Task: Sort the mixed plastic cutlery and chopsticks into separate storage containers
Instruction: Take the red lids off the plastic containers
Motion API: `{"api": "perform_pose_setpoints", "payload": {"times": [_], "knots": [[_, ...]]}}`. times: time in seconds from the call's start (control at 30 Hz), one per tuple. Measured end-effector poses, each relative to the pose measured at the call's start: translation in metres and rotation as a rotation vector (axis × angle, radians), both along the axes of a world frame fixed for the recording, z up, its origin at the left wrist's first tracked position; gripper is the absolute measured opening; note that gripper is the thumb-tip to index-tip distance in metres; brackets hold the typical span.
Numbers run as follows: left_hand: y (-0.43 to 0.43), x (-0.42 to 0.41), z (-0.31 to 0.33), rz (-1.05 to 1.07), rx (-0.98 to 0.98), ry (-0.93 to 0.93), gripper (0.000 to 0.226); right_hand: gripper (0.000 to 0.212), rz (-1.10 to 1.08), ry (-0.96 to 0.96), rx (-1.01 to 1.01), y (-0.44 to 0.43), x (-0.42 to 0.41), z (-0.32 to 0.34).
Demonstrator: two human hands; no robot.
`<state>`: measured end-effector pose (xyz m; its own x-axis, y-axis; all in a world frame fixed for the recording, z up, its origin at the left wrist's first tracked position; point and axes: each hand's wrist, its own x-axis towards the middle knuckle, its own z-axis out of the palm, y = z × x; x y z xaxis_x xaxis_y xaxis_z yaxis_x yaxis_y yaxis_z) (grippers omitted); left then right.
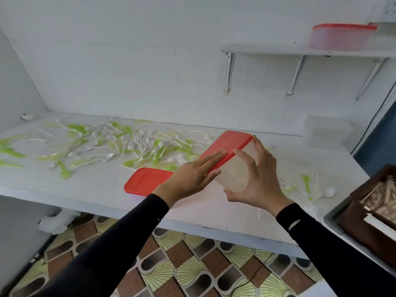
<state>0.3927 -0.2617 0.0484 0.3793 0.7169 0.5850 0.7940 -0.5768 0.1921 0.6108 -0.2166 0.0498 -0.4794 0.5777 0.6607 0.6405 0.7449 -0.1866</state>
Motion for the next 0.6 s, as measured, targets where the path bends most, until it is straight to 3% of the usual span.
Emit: {"api": "perform_pose_setpoints", "payload": {"times": [0.23, 0.4, 0.5, 0.6], "knots": [[0.005, 0.000, 0.018, 0.134, 0.051, -0.237, 0.051, 0.113, 0.005, -0.049, -0.021, 0.003, 0.008, 0.014], [0.022, -0.046, 0.035, 0.561, -0.014, -0.952, 0.039, 0.110, -0.007, -0.091, -0.040, 0.006, 0.036, 0.014], [0.020, -0.074, 0.027, 0.598, -0.239, -1.204, 0.038, 0.102, -0.062, 0.198, -0.120, 0.007, 0.053, 0.016], [0.005, -0.059, 0.006, 0.581, -0.489, -1.243, 0.032, 0.093, -0.025, 0.520, -0.266, 0.008, 0.060, 0.019]]}}
